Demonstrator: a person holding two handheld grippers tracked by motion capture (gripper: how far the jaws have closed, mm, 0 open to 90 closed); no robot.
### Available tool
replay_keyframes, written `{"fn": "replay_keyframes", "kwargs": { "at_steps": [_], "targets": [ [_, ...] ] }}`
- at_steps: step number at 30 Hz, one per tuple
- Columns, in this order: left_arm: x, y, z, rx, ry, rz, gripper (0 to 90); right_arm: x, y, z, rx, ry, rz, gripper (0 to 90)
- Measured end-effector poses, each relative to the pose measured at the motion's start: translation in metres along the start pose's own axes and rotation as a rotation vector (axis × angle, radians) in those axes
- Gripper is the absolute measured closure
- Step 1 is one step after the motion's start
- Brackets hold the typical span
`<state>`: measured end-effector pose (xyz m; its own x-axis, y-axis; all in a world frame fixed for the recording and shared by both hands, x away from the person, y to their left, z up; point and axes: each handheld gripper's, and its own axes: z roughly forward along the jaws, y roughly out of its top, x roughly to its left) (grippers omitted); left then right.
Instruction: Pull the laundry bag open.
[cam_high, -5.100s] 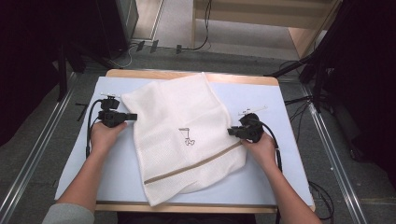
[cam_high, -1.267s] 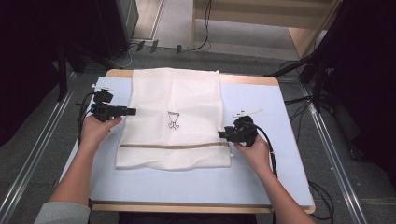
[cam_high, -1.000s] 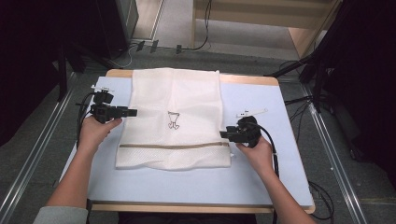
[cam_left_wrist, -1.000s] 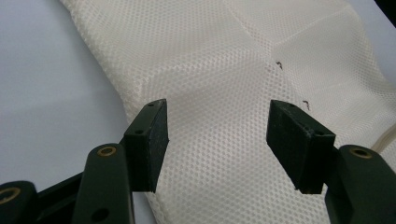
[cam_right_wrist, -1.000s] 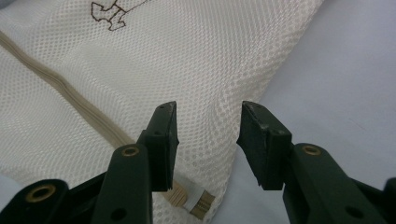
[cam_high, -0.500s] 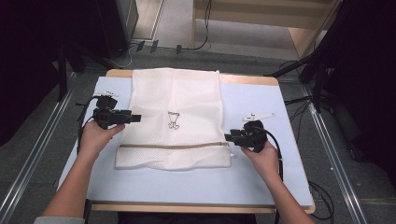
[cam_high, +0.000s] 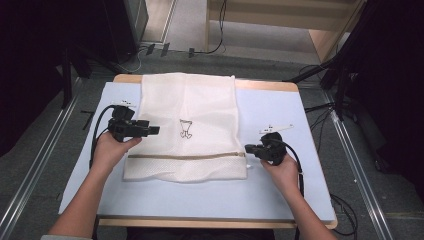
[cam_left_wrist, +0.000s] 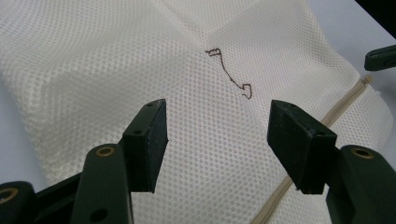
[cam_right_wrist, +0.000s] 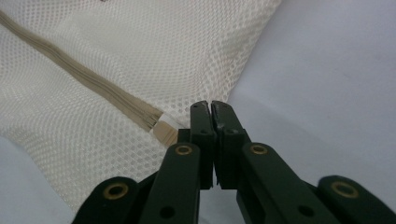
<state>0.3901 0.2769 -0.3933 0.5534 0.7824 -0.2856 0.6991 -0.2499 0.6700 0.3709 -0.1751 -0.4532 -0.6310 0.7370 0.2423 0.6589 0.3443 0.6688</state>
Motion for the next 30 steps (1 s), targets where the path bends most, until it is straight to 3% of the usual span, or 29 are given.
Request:
{"fn": "replay_keyframes", "kwargs": {
  "at_steps": [9, 23, 30],
  "targets": [
    [-0.009, 0.001, 0.015, 0.016, -0.034, 0.014, 39.1, 0.0, -0.003, 0.011, 0.044, 0.021, -0.001, 90.0],
    [-0.027, 0.003, 0.025, 0.027, -0.059, 0.062, 39.3, 0.008, -0.002, 0.009, 0.03, 0.062, 0.002, 90.0],
    [-0.036, 0.004, 0.028, 0.029, -0.072, 0.082, 39.4, 0.022, 0.002, 0.01, 0.015, 0.07, -0.041, 90.0]
  ]
}}
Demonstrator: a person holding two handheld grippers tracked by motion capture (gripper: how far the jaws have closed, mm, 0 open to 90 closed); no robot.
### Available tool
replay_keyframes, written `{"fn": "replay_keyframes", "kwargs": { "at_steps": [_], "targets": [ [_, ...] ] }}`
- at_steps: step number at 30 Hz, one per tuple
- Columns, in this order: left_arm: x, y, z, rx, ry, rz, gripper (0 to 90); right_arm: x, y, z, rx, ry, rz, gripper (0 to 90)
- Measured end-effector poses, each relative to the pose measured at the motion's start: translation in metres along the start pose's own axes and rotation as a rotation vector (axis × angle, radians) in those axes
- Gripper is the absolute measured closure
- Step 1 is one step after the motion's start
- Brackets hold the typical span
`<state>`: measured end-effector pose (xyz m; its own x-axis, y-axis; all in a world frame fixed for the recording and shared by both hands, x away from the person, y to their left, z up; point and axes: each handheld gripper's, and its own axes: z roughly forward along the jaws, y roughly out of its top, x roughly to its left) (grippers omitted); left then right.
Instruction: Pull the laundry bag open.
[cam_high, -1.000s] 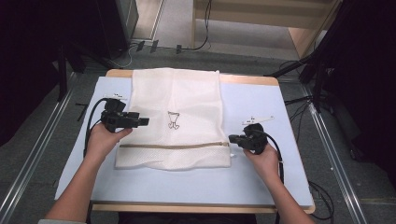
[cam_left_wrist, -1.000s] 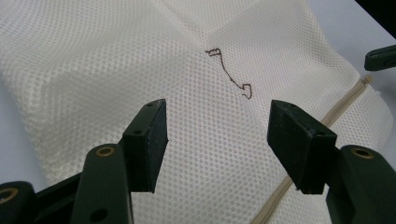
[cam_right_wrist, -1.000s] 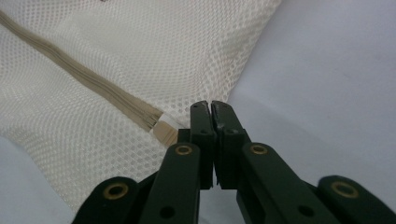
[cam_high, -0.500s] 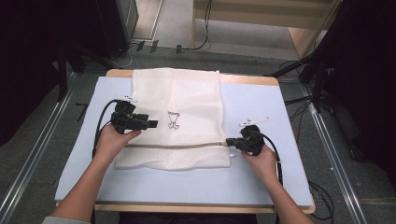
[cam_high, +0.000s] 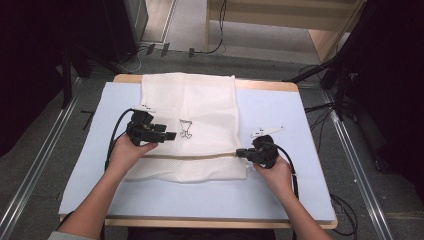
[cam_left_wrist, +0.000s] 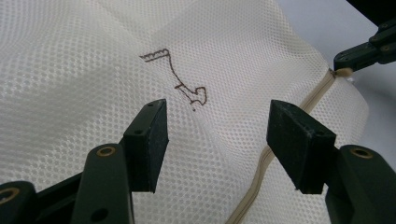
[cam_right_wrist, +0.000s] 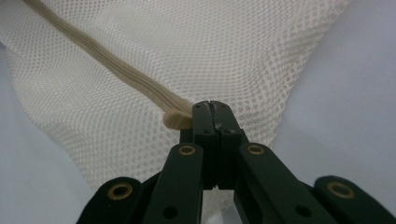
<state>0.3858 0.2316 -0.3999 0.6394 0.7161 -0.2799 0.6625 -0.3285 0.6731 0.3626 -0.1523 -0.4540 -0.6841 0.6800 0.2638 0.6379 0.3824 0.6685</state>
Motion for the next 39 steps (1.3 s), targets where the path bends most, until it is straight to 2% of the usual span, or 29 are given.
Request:
{"fn": "replay_keyframes", "kwargs": {
  "at_steps": [4, 8, 15, 21, 26, 29, 31, 36, 39],
  "targets": [
    [-0.006, 0.0, 0.003, 0.007, -0.015, 0.014, 39.6, 0.004, 0.002, 0.002, -0.005, 0.014, -0.012, 90.0],
    [-0.016, 0.002, 0.008, 0.005, -0.041, 0.032, 39.9, 0.005, 0.003, -0.001, -0.023, 0.001, -0.026, 90.0],
    [-0.031, 0.007, 0.02, 0.015, -0.071, 0.064, 40.1, -0.005, -0.003, -0.006, -0.02, -0.033, -0.003, 90.0],
    [-0.043, 0.013, 0.037, 0.037, -0.114, 0.099, 41.6, -0.006, -0.006, -0.001, 0.0, -0.043, 0.002, 90.0],
    [-0.051, 0.016, 0.05, 0.053, -0.153, 0.102, 43.1, -0.008, -0.008, 0.005, -0.004, -0.043, 0.014, 90.0],
    [-0.057, 0.017, 0.056, 0.058, -0.168, 0.1, 43.9, -0.007, -0.01, 0.01, 0.003, -0.048, -0.001, 90.0],
    [-0.061, 0.018, 0.061, 0.065, -0.174, 0.114, 44.8, -0.005, -0.01, 0.013, 0.0, -0.055, -0.009, 90.0],
    [-0.071, 0.019, 0.073, 0.082, -0.195, 0.123, 48.2, 0.0, -0.013, 0.016, -0.022, -0.088, -0.076, 90.0],
    [-0.078, 0.02, 0.079, 0.091, -0.207, 0.129, 52.1, 0.0, -0.016, 0.016, -0.041, -0.092, -0.082, 90.0]
  ]
}}
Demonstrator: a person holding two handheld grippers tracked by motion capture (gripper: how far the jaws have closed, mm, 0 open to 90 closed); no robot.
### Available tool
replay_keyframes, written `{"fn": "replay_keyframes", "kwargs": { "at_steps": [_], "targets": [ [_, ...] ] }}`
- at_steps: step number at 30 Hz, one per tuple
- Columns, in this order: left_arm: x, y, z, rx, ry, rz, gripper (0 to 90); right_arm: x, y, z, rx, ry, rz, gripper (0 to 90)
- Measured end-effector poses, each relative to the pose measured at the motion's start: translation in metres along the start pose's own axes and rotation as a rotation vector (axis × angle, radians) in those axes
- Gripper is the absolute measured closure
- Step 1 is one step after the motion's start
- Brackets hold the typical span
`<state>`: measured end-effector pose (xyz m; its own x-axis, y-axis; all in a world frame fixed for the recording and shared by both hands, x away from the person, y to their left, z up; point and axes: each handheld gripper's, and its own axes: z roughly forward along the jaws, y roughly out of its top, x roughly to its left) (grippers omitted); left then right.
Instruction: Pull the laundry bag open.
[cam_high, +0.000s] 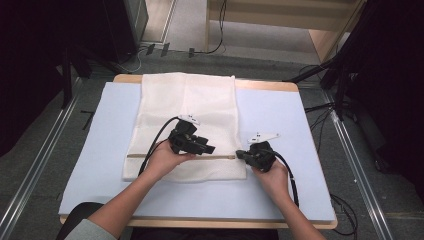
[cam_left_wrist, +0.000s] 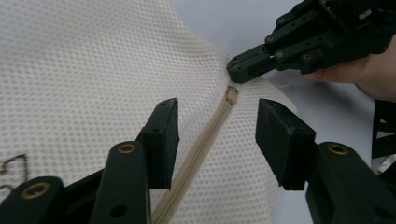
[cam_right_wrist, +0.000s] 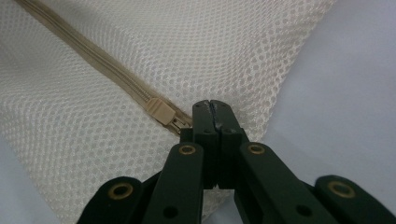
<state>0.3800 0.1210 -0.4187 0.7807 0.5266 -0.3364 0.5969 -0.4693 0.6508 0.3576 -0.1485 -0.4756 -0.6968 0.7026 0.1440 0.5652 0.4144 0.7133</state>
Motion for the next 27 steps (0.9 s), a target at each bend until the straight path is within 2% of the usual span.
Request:
{"fn": "replay_keyframes", "kwargs": {
  "at_steps": [3, 6, 8, 10, 13, 16, 19, 22, 24, 27],
  "targets": [
    [-0.002, 0.001, 0.004, 0.007, -0.008, 0.0, 54.3, 0.001, 0.0, 0.0, -0.001, -0.005, 0.001, 90.0],
    [-0.005, 0.002, 0.011, 0.01, -0.023, -0.009, 63.3, -0.002, -0.001, 0.0, -0.006, 0.015, 0.031, 90.0],
    [-0.009, 0.004, 0.016, 0.019, -0.024, 0.002, 70.5, -0.003, -0.001, 0.0, -0.006, 0.017, 0.028, 90.0],
    [-0.013, 0.004, 0.022, 0.035, -0.022, 0.005, 72.6, -0.001, -0.002, 0.0, -0.008, 0.009, 0.018, 90.0],
    [-0.018, 0.004, 0.031, 0.061, -0.012, 0.028, 78.6, -0.001, -0.002, 0.0, -0.01, 0.008, 0.034, 90.0],
    [-0.019, 0.004, 0.038, 0.074, -0.011, 0.015, 83.2, -0.002, -0.002, 0.0, -0.01, 0.011, 0.027, 90.0],
    [-0.018, 0.004, 0.042, 0.077, -0.01, 0.011, 83.6, -0.002, -0.002, 0.0, -0.01, 0.016, 0.02, 90.0],
    [-0.019, 0.003, 0.053, 0.099, 0.002, 0.012, 83.0, -0.002, -0.003, 0.0, -0.013, 0.017, 0.016, 90.0],
    [-0.018, 0.003, 0.059, 0.106, -0.006, 0.001, 82.7, -0.002, -0.004, 0.0, -0.024, 0.018, -0.003, 90.0],
    [-0.014, 0.003, 0.065, 0.113, 0.007, -0.013, 81.9, -0.001, -0.005, -0.001, -0.031, 0.013, -0.011, 90.0]
  ]
}}
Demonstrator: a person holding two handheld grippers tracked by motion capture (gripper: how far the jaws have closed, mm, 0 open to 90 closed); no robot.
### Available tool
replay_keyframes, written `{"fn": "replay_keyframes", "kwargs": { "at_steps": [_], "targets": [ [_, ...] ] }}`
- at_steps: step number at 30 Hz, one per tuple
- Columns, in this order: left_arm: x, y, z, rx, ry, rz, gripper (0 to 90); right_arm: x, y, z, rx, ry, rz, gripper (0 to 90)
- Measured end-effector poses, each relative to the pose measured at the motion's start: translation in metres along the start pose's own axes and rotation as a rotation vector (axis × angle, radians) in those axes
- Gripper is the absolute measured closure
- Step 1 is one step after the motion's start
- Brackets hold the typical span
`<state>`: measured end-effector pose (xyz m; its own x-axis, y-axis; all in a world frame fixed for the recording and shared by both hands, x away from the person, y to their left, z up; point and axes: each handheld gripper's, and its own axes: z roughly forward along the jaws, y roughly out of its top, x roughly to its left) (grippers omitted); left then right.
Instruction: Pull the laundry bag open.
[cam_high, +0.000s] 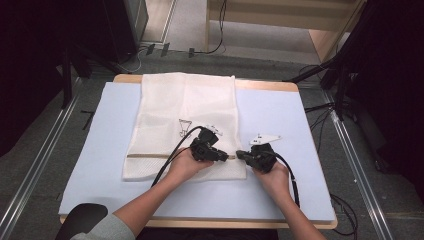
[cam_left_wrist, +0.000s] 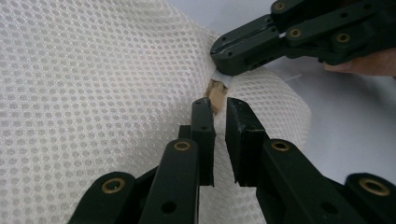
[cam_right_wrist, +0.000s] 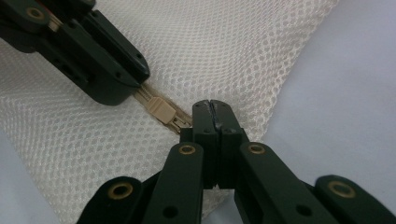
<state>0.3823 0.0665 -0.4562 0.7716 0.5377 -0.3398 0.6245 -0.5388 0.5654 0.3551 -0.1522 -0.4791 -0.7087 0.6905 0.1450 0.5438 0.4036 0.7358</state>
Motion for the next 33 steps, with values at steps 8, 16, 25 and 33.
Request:
{"fn": "replay_keyframes", "kwargs": {
  "at_steps": [8, 16, 25, 33],
  "targets": [
    [0.005, 0.003, 0.012, -0.02, -0.044, -0.063, 79.3, 0.0, 0.0, 0.0, -0.004, 0.002, 0.0, 90.0],
    [0.0, 0.007, 0.021, -0.022, -0.048, -0.039, 79.7, -0.002, -0.001, 0.0, -0.005, 0.013, 0.015, 90.0],
    [0.004, 0.008, 0.023, -0.023, -0.072, -0.072, 87.9, -0.004, -0.001, -0.001, -0.001, 0.023, 0.039, 90.0],
    [0.01, 0.008, 0.022, -0.012, -0.107, -0.097, 88.6, 0.0, 0.0, -0.001, 0.005, -0.002, -0.013, 90.0]
  ]
}}
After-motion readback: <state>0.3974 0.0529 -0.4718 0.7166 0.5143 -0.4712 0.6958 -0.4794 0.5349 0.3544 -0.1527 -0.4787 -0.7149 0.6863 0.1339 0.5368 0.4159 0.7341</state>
